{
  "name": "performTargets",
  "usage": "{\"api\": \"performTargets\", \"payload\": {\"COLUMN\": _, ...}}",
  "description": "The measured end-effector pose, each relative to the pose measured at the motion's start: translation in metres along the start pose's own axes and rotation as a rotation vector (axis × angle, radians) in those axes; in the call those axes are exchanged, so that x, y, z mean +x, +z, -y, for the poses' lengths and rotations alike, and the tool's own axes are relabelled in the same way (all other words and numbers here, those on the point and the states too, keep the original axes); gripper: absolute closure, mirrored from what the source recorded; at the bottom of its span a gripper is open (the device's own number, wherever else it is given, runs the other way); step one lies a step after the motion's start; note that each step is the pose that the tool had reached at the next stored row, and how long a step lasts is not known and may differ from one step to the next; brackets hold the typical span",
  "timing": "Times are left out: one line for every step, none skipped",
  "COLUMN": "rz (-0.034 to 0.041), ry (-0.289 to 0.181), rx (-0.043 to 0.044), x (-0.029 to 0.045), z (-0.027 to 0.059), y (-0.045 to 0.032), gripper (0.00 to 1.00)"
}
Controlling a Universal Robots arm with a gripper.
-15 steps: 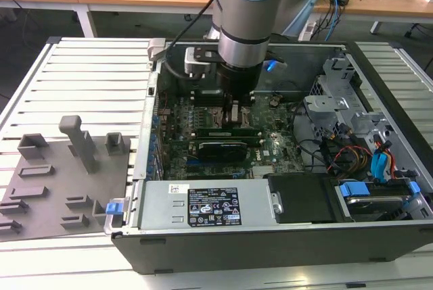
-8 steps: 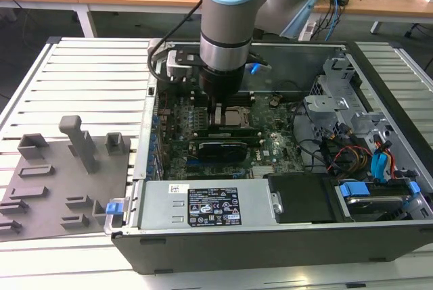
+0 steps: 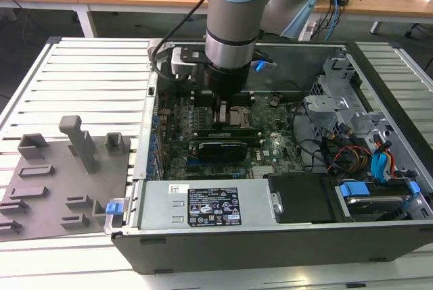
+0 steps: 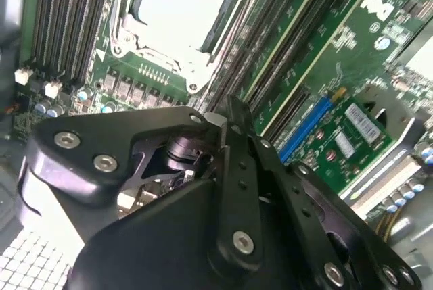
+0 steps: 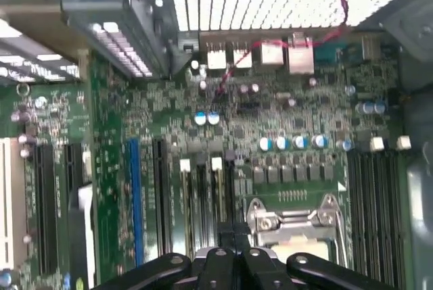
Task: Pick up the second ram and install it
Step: 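Press down the second ram until it locks into place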
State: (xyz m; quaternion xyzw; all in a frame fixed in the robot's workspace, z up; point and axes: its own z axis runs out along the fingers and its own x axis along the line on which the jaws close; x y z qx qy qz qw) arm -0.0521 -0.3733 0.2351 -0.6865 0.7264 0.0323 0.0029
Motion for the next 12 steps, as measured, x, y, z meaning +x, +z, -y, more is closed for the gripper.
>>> {"api": "performTargets", "payload": {"rz": 0.0009, "ry": 0.000, "rx": -0.0016, "x": -0.0003, "z": 0.0043, "y": -0.0002, "gripper": 0.89}}
{"api": "performTargets", "payload": {"rz": 0.0021, "ry": 0.000, "rx": -0.0055, "x": -0.0008, "z": 0.0145, "y": -0.0008, "gripper": 0.89}}
{"api": "performTargets", "payload": {"rz": 0.0024, "ry": 0.000, "rx": -0.0058, "x": -0.0013, "z": 0.0185, "y": -0.0029, "gripper": 0.89}}
{"api": "performTargets", "payload": {"rz": 0.0022, "ry": 0.000, "rx": -0.0058, "x": -0.0027, "z": 0.0198, "y": -0.0156, "gripper": 0.89}}
{"api": "performTargets", "payload": {"rz": 0.0023, "ry": 0.000, "rx": -0.0058, "x": -0.0031, "z": 0.0196, "y": -0.0234, "gripper": 0.89}}
{"api": "performTargets", "payload": {"rz": 0.0022, "ry": 0.000, "rx": -0.0058, "x": -0.0032, "z": 0.0195, "y": -0.0268, "gripper": 0.89}}
{"api": "performTargets", "payload": {"rz": 0.0022, "ry": 0.000, "rx": -0.0058, "x": -0.0034, "z": 0.0194, "y": -0.0291, "gripper": 0.89}}
{"api": "performTargets", "payload": {"rz": 0.0025, "ry": 0.000, "rx": -0.0057, "x": -0.0034, "z": 0.0195, "y": -0.0291, "gripper": 0.89}}
{"api": "performTargets", "payload": {"rz": 0.0023, "ry": 0.000, "rx": -0.0058, "x": -0.0034, "z": 0.0194, "y": -0.0293, "gripper": 0.89}}
{"api": "performTargets", "payload": {"rz": 0.0024, "ry": 0.000, "rx": -0.0058, "x": -0.0034, "z": 0.0194, "y": -0.0293, "gripper": 0.89}}
{"api": "performTargets", "payload": {"rz": 0.0024, "ry": 0.000, "rx": -0.0058, "x": -0.0034, "z": 0.0194, "y": -0.0293, "gripper": 0.89}}
{"api": "performTargets", "payload": {"rz": 0.0023, "ry": 0.000, "rx": -0.0058, "x": -0.0034, "z": 0.0194, "y": -0.0293, "gripper": 0.89}}
